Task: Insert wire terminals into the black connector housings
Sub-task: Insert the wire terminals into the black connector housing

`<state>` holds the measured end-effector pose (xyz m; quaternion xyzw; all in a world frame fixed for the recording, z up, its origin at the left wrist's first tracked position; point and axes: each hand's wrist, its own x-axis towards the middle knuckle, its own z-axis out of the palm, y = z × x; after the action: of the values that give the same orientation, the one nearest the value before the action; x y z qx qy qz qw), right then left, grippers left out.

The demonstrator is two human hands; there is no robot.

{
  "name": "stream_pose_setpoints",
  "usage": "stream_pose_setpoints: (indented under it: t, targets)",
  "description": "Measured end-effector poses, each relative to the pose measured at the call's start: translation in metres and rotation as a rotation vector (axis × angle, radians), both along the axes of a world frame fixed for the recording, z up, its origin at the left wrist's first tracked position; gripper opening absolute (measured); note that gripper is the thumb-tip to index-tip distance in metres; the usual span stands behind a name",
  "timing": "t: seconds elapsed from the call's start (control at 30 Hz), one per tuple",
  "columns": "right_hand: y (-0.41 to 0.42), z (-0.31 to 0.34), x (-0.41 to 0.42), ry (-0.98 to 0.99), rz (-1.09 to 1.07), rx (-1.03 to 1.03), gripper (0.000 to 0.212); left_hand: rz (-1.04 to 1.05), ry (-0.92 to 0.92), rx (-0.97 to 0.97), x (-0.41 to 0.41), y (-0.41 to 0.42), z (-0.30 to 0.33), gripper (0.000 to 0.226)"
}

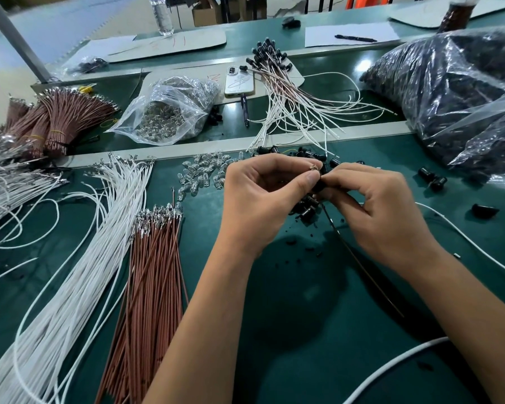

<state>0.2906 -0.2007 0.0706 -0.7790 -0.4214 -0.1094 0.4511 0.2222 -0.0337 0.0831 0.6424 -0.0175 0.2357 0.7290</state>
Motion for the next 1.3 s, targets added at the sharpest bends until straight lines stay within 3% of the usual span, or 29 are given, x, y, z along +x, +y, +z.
stream_pose_setpoints:
  t: [0.3, 0.5, 0.57, 0.77, 0.9, 1.3]
  targets:
    - [0.0008, 0.0023, -0.0034, 0.135, 0.073, 0.021, 0.008, 0.029, -0.012, -0.07, 0.0007, -0.0004, 0.0004, 0.009]
    - [-0.0008, 0.0026, -0.0032, 0.206, 0.081, 0.099, 0.004, -0.057, -0.023, -0.06, -0.002, -0.0001, 0.0028, 0.01]
    - [-0.0002, 0.0024, -0.0028, 0.195, 0.082, 0.111, 0.012, -0.096, -0.03, -0.06, -0.0031, 0.0004, 0.0038, 0.012]
    - [-0.0014, 0.003, -0.0005, 0.135, 0.086, 0.145, 0.005, -0.126, -0.023, -0.047, -0.0044, -0.0007, 0.0049, 0.02]
    - [-0.0012, 0.0015, 0.0008, 0.095, 0.095, 0.148, 0.007, -0.09, 0.017, 0.061, -0.0033, -0.0031, 0.005, 0.029]
    - [-0.0024, -0.0023, 0.0062, 0.102, 0.138, 0.121, 0.005, -0.066, 0.005, 0.084, -0.0018, -0.0057, 0.0064, 0.025]
